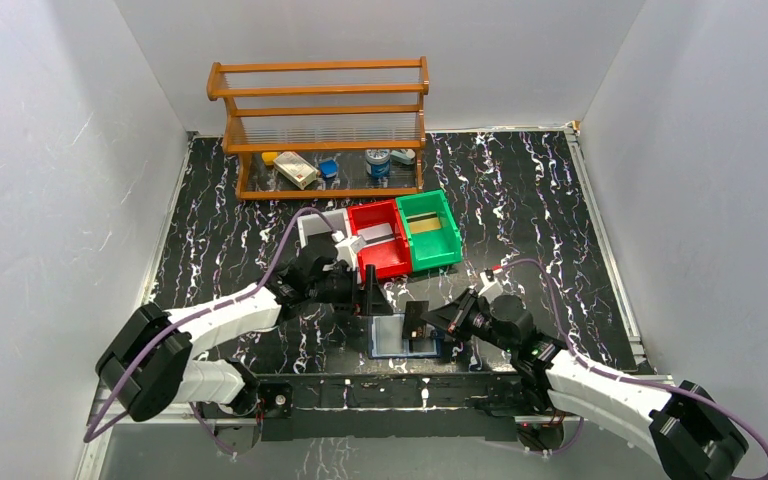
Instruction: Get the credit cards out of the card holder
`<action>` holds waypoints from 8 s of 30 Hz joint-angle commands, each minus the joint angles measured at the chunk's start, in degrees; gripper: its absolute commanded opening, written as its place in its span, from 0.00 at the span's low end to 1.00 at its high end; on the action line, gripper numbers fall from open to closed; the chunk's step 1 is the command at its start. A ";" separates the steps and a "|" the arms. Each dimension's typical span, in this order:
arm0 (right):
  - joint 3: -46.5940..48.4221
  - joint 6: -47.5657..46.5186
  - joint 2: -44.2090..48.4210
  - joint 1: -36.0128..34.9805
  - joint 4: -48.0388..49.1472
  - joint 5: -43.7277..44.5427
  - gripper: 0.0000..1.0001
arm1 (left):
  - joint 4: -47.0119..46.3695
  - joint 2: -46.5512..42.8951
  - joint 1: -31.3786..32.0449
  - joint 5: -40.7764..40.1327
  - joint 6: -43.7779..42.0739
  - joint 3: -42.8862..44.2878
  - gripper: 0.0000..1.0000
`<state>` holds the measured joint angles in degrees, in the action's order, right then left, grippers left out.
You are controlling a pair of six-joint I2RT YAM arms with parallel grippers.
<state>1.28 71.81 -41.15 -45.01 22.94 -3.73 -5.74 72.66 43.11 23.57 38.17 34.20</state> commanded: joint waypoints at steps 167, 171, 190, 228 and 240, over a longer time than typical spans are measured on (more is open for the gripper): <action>-2.77 1.71 11.30 0.22 2.82 2.45 0.96 | 6.51 24.94 -12.57 -41.61 -81.05 19.96 0.03; -2.99 1.99 11.84 0.23 2.49 2.68 0.96 | 6.56 25.56 -12.77 -40.60 -80.59 20.04 0.10; -3.10 2.37 11.57 0.23 2.21 3.23 0.97 | 8.61 18.60 -12.72 -36.49 -77.28 18.73 0.44; 22.64 -10.18 -12.17 -6.07 -22.38 4.71 0.62 | 1.89 -14.82 -12.70 0.29 -18.30 5.50 0.98; 27.30 -9.33 -17.46 -9.67 -33.68 11.55 0.63 | -7.97 -13.83 -12.74 3.74 -2.33 0.37 0.98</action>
<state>26.48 62.67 -57.04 -54.41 -7.40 5.43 -9.74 57.89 30.48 24.53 29.28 34.30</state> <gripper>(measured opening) 0.624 0.983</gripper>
